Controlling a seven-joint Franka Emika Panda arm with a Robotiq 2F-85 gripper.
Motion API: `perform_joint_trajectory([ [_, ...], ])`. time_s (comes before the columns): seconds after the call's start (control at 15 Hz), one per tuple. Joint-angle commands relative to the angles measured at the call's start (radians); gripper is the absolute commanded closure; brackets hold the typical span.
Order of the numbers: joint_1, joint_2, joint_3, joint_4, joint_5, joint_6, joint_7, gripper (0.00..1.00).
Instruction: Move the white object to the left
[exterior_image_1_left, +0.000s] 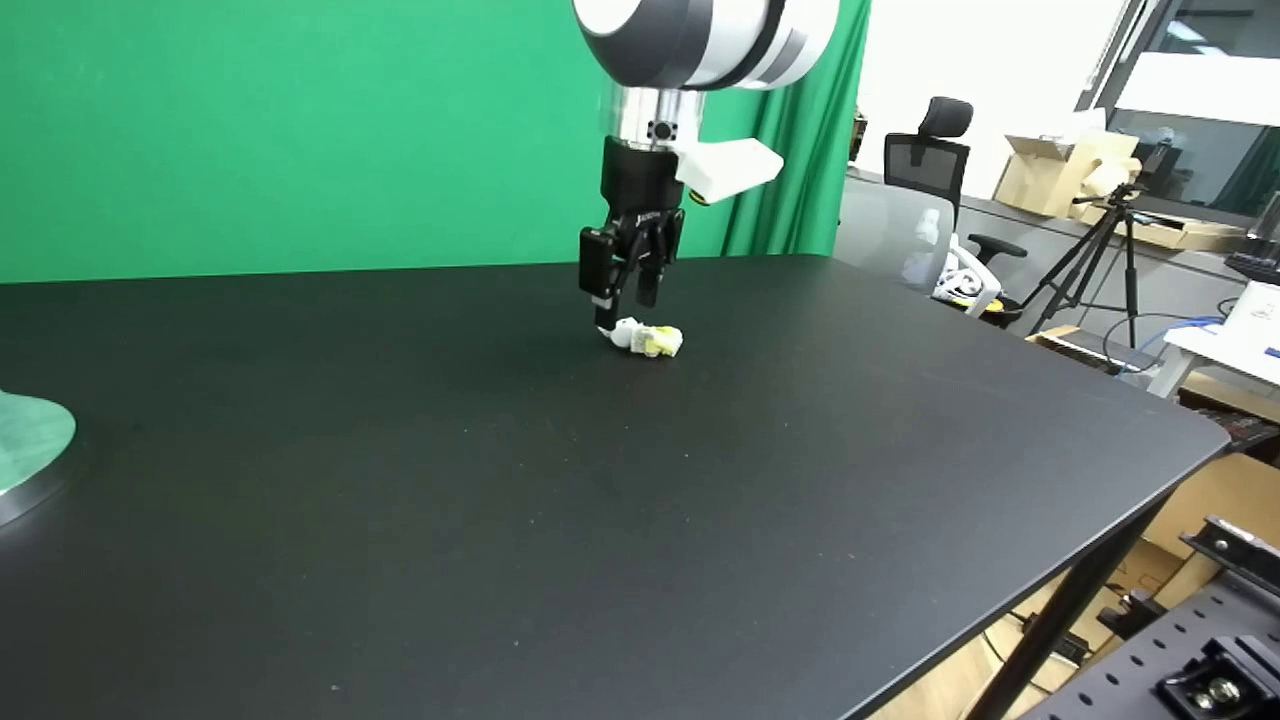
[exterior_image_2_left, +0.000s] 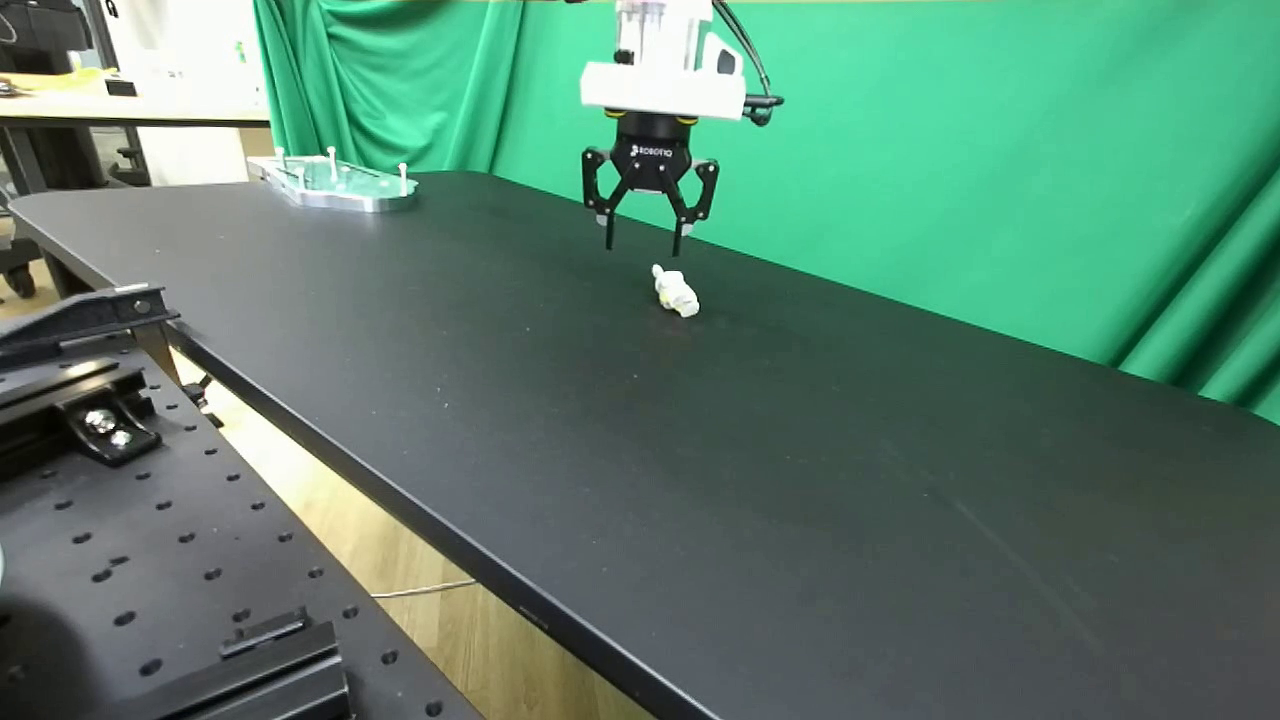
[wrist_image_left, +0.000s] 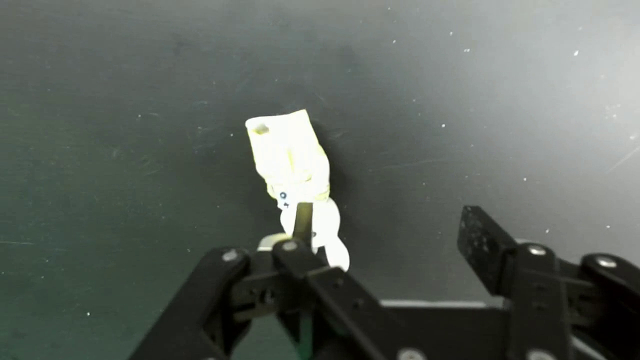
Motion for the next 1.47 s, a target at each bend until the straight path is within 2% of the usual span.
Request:
perform_joint_trajectory([
  [0.0, -0.008, -0.007, 0.001, 0.043, -0.002, -0.093, -0.007, 0.00],
  [0.13, -0.005, -0.020, -0.016, 0.052, -0.030, -0.136, -0.015, 0.00],
  [0.4, -0.071, -0.004, 0.013, 0.096, -0.025, -0.254, -0.243, 0.00],
  [0.6, -0.094, 0.025, 0.001, 0.130, -0.054, -0.255, -0.362, 0.00],
  [0.87, -0.095, 0.062, -0.011, 0.169, -0.071, -0.241, -0.401, 0.00],
  [1.4, -0.061, 0.129, 0.006, 0.235, -0.056, -0.269, -0.377, 0.00],
])
